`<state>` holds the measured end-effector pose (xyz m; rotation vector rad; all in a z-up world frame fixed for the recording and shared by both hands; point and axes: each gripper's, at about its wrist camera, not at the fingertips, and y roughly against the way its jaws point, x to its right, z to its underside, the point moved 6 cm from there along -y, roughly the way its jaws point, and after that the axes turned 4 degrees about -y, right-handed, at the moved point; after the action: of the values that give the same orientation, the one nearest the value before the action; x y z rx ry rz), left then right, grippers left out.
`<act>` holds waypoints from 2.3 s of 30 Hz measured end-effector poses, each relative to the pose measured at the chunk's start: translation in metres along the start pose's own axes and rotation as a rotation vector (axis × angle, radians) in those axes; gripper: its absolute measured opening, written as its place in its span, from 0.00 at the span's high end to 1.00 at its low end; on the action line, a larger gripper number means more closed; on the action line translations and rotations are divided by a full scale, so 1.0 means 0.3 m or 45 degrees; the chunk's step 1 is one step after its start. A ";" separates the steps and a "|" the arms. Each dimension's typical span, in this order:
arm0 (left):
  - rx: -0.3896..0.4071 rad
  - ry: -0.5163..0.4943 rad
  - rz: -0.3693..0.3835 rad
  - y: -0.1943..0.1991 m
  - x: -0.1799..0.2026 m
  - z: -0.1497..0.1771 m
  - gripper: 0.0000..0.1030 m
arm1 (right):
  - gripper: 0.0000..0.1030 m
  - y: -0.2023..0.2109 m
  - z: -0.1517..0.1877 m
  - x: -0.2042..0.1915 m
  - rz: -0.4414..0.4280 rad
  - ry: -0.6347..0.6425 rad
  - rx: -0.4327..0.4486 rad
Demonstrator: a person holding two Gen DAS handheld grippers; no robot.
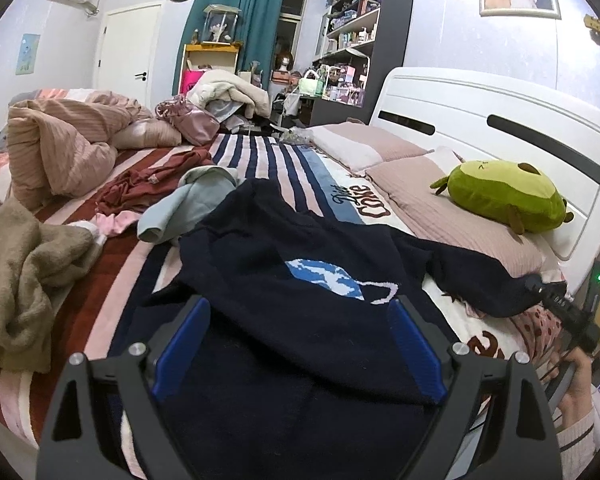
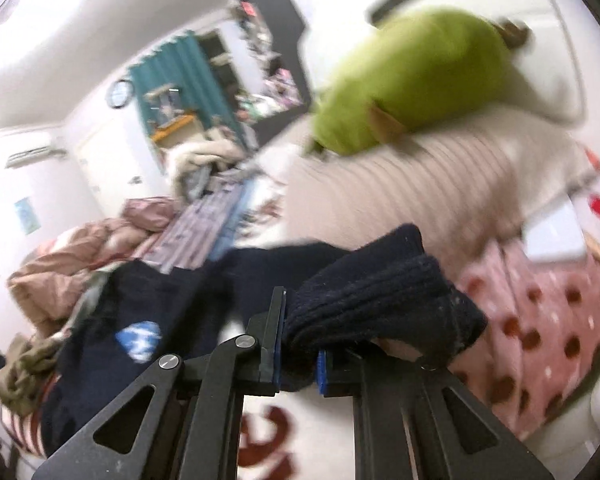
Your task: Fold small clothes
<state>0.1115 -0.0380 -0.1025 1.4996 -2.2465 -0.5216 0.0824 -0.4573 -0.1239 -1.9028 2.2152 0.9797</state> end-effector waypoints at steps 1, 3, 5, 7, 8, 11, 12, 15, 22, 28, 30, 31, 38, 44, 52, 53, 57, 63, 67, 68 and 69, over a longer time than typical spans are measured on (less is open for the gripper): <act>0.006 0.006 0.003 0.005 -0.008 0.000 0.14 | 0.94 0.007 -0.021 -0.061 -0.040 0.040 0.014; 0.018 0.018 0.006 0.019 -0.024 0.002 0.13 | 0.94 0.018 -0.036 -0.152 -0.093 0.092 0.023; 0.031 0.025 0.012 0.034 -0.044 0.007 0.13 | 0.94 0.014 -0.050 -0.256 -0.165 0.147 0.015; 0.044 0.025 0.007 0.049 -0.066 0.013 0.12 | 0.94 0.002 -0.049 -0.365 -0.226 0.207 0.007; 0.050 0.028 0.003 0.056 -0.078 0.016 0.12 | 0.94 -0.007 -0.042 -0.419 -0.248 0.237 0.000; 0.068 0.043 -0.005 0.084 -0.131 0.032 0.11 | 0.94 -0.024 -0.009 -0.558 -0.309 0.307 -0.020; 0.073 0.042 -0.010 0.095 -0.152 0.039 0.11 | 0.94 -0.030 0.002 -0.590 -0.326 0.321 -0.029; 0.083 0.041 -0.037 0.120 -0.207 0.063 0.10 | 0.94 -0.049 0.063 -0.740 -0.393 0.403 -0.071; 0.098 0.123 -0.087 0.159 -0.369 0.123 0.10 | 0.94 -0.077 0.299 -1.035 -0.567 0.634 -0.238; 0.103 0.176 -0.078 0.159 -0.436 0.159 0.10 | 0.94 -0.116 0.555 -1.179 -0.685 0.735 -0.449; 0.099 0.185 -0.067 0.150 -0.440 0.165 0.10 | 0.94 -0.133 0.624 -1.197 -0.693 0.747 -0.509; 0.097 0.185 -0.065 0.147 -0.437 0.169 0.10 | 0.94 -0.144 0.662 -1.199 -0.695 0.749 -0.545; 0.082 0.189 -0.067 0.135 -0.437 0.177 0.10 | 0.89 -0.170 0.754 -1.182 -0.638 0.799 -0.641; 0.083 0.224 -0.084 0.137 -0.461 0.187 0.10 | 0.51 -0.093 0.771 -1.200 -0.757 0.803 -0.656; 0.031 0.225 -0.046 0.087 -0.441 0.219 0.10 | 0.49 0.043 0.632 -1.131 -0.795 0.716 -0.571; 0.024 0.237 -0.022 0.074 -0.439 0.226 0.10 | 0.49 0.058 0.608 -1.111 -0.774 0.712 -0.548; -0.033 0.261 -0.013 0.030 -0.443 0.268 0.10 | 0.43 0.097 0.510 -0.963 -0.651 0.671 -0.426; -0.111 0.328 0.060 -0.033 -0.452 0.347 0.10 | 0.37 0.074 0.436 -0.629 -0.374 0.540 -0.381; -0.154 0.419 0.111 -0.085 -0.471 0.385 0.19 | 0.36 0.037 0.409 -0.413 -0.267 0.355 -0.415; -0.172 0.428 0.120 -0.099 -0.472 0.394 0.20 | 0.36 0.027 0.407 -0.363 -0.255 0.305 -0.433; -0.184 0.432 0.135 -0.110 -0.468 0.400 0.20 | 0.35 0.019 0.405 -0.330 -0.256 0.268 -0.458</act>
<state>0.1258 0.0915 -0.2377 1.2810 -1.9681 -0.3584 0.0582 -0.3110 -0.1751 -2.4293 1.9963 1.2646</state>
